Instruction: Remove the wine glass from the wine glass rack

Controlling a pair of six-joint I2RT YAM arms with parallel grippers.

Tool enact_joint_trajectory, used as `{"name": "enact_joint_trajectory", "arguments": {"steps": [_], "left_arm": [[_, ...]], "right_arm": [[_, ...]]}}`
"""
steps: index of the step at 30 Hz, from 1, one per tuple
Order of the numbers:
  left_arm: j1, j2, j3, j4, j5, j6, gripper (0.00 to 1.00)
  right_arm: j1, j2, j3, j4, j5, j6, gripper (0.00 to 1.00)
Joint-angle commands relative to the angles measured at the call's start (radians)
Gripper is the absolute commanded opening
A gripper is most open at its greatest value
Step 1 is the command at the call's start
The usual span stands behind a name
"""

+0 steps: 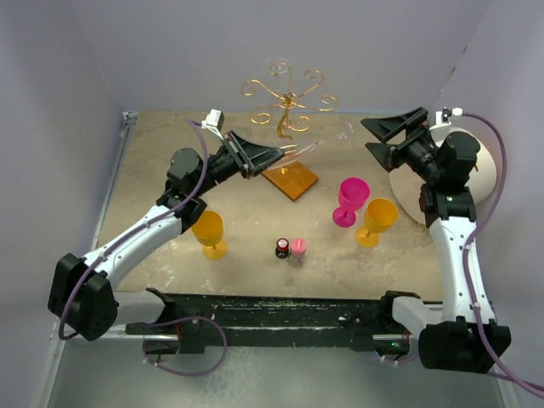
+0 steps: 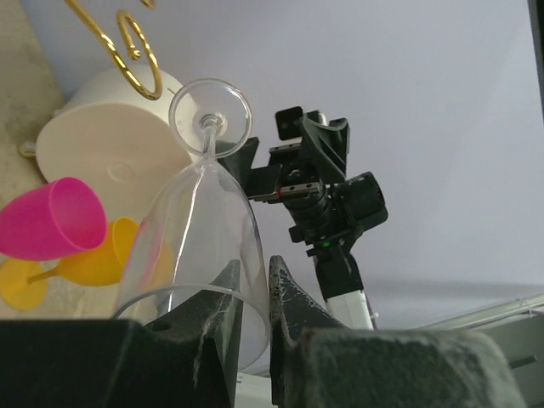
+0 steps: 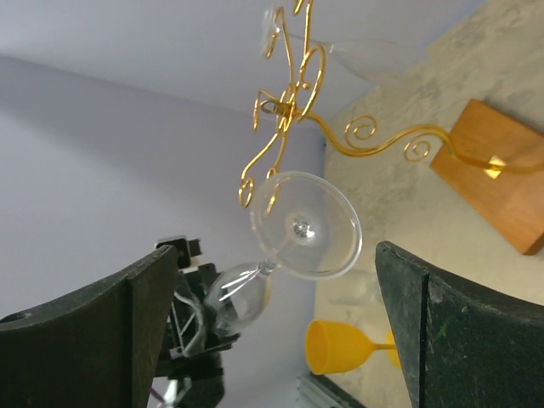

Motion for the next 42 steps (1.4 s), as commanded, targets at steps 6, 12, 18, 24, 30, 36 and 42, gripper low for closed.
{"name": "enact_joint_trajectory", "arguments": {"steps": [6,12,18,24,30,36,42], "left_arm": [[0.083,-0.224,0.173,-0.615,-0.021,0.300,0.00],[0.087,-0.262,0.344,-1.058,-0.094,0.480,0.00],[0.088,-0.221,0.515,-1.382,-0.208,0.634,0.00],[0.088,-0.214,0.556,-1.501,-0.250,0.703,0.00],[0.088,-0.098,0.666,-1.659,-0.287,0.813,0.00],[0.088,0.052,0.773,-1.750,-0.304,0.905,0.00],[0.088,0.178,0.827,-1.797,-0.325,0.967,0.00]], "right_arm": [[-0.003,-0.066,0.145,-0.218,0.204,-0.330,1.00],[-0.003,-0.148,0.130,-0.236,0.300,-0.398,1.00],[-0.002,-0.187,0.140,-0.272,0.350,-0.457,1.00],[-0.003,-0.196,0.185,-0.309,0.395,-0.522,1.00],[-0.001,-0.205,0.188,-0.328,0.427,-0.555,1.00],[0.002,-0.215,0.167,-0.322,0.429,-0.568,1.00],[0.015,-0.219,0.176,-0.329,0.440,-0.599,1.00]]}}
